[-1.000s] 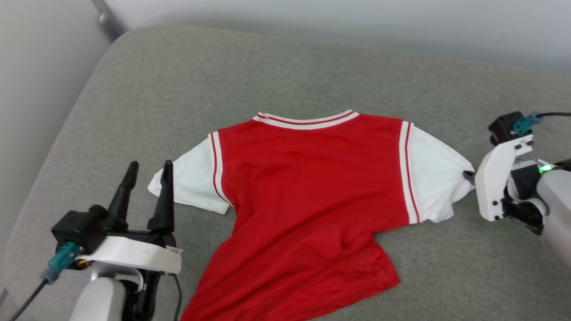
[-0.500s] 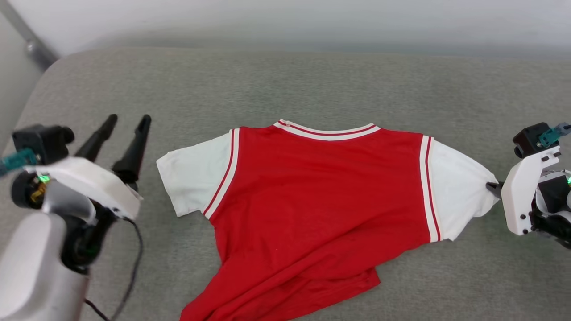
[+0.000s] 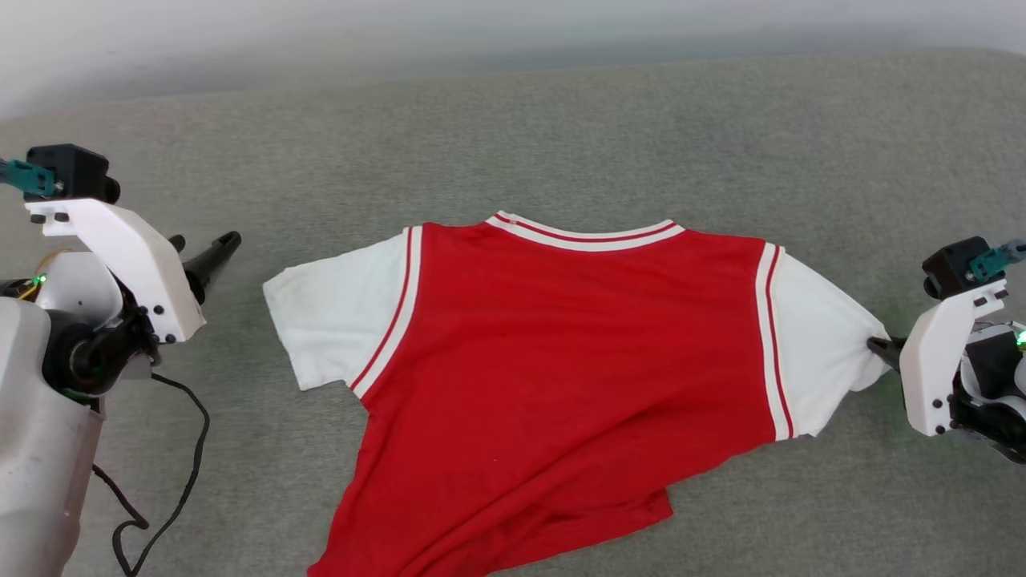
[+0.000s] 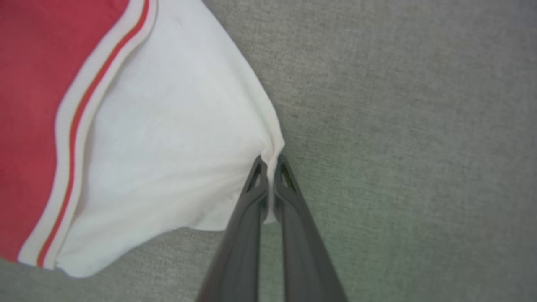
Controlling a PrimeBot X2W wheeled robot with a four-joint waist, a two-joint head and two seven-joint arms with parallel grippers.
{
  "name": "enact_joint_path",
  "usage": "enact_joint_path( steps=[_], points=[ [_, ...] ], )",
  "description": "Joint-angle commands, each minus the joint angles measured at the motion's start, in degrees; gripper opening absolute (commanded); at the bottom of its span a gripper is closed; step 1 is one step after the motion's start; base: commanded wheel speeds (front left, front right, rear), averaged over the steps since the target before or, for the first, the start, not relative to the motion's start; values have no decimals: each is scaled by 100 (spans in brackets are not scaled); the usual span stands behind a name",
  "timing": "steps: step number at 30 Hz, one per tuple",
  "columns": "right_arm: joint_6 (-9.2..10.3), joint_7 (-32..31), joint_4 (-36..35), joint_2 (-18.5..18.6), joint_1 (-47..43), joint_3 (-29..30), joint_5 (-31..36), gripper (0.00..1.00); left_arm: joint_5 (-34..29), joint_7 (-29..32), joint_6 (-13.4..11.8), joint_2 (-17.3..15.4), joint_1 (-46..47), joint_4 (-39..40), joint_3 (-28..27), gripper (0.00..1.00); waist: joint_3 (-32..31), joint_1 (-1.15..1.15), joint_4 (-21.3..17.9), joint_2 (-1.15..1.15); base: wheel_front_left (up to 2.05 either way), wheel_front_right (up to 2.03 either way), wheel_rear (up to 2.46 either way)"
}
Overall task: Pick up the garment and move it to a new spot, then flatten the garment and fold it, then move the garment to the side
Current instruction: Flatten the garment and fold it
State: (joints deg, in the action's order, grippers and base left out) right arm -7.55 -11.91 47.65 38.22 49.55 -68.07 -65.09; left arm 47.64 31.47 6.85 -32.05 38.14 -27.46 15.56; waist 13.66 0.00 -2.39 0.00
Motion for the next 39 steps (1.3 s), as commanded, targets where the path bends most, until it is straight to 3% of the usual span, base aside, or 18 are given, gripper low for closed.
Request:
enact_joint_path(
  steps=[1,14,28,29,30,31,32,39],
  points=[
    [12,12,24,-6,0,-38,-5,0,-16,22,6,5,87,-42,18,100,92,0,-106,0,0,0,0],
    [19,167,103,-325,226,-193,-57,0,-147,744,38,-56,487,-682,540,100,545,0,-446,0,0,0,0],
    [30,297,184,-471,349,-343,-152,0,-67,1685,-26,-15,303,-798,978,100,753,0,-490,0,0,0,0],
    [30,295,182,-481,370,-356,-151,0,-32,1732,-50,4,295,-781,977,78,774,0,-495,0,0,0,0],
    [30,293,185,-487,380,-366,-148,0,-23,1793,-43,32,284,-752,1011,45,789,0,-498,0,0,0,0],
    [30,299,182,-496,387,-374,-169,0,-1,1827,-22,47,279,-704,1054,30,807,0,-500,0,0,0,0],
    [31,314,179,-507,395,-381,-179,0,-4,1821,-16,48,290,-681,1071,0,824,0,-502,0,0,0,0],
    [36,365,207,-548,470,-426,-218,0,-7,1479,35,50,488,-519,1084,0,838,0,-450,0,0,0,0]
  ],
)
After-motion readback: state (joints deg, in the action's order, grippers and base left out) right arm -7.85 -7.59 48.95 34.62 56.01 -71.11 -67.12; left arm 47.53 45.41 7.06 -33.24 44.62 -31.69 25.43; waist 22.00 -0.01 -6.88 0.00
